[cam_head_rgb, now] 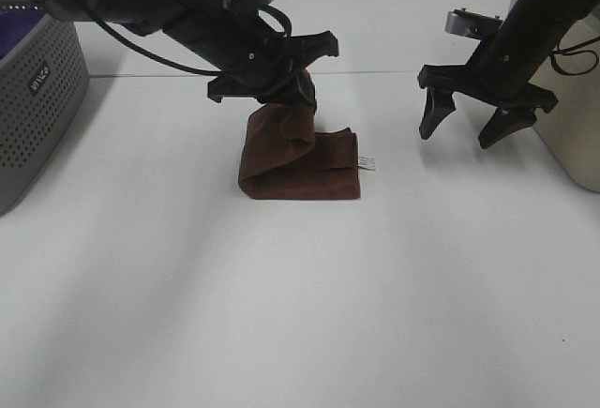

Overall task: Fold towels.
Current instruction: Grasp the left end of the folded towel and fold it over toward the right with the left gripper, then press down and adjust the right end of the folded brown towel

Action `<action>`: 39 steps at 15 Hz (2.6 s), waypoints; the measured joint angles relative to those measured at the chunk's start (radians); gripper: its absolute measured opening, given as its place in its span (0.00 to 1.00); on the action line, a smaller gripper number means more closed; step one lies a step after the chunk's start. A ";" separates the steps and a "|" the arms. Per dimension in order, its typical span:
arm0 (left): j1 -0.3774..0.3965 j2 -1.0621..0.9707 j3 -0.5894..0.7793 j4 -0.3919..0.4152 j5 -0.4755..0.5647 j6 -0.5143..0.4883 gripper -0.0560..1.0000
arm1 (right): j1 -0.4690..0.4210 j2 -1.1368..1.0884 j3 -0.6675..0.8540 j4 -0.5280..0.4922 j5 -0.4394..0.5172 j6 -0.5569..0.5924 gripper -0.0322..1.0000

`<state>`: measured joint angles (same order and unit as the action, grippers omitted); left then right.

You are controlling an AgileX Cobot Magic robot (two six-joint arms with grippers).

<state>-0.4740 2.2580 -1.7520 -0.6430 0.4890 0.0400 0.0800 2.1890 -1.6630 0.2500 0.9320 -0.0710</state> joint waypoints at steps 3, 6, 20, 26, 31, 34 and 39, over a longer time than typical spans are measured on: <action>-0.046 0.032 0.000 -0.003 -0.079 -0.003 0.12 | 0.000 0.000 0.000 0.000 0.000 0.000 0.81; -0.052 0.056 0.000 -0.011 -0.079 -0.003 0.30 | 0.000 0.000 0.000 0.000 0.000 0.000 0.81; 0.137 -0.056 0.000 0.201 0.052 -0.003 0.78 | 0.040 0.029 -0.003 0.911 0.058 -0.566 0.80; 0.152 -0.056 0.000 0.207 0.087 -0.003 0.78 | 0.066 0.198 -0.015 0.874 0.029 -0.575 0.79; 0.152 -0.056 0.000 0.207 0.099 -0.003 0.78 | 0.029 0.204 -0.015 0.740 0.006 -0.507 0.79; 0.152 -0.057 0.000 0.211 0.149 0.016 0.78 | 0.023 0.121 -0.015 0.626 0.021 -0.457 0.79; 0.152 -0.191 0.000 0.250 0.393 0.121 0.78 | 0.023 -0.178 -0.015 0.332 0.172 -0.247 0.79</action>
<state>-0.3220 2.0670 -1.7520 -0.3930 0.8820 0.1610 0.1030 2.0110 -1.6780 0.5820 1.1040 -0.3180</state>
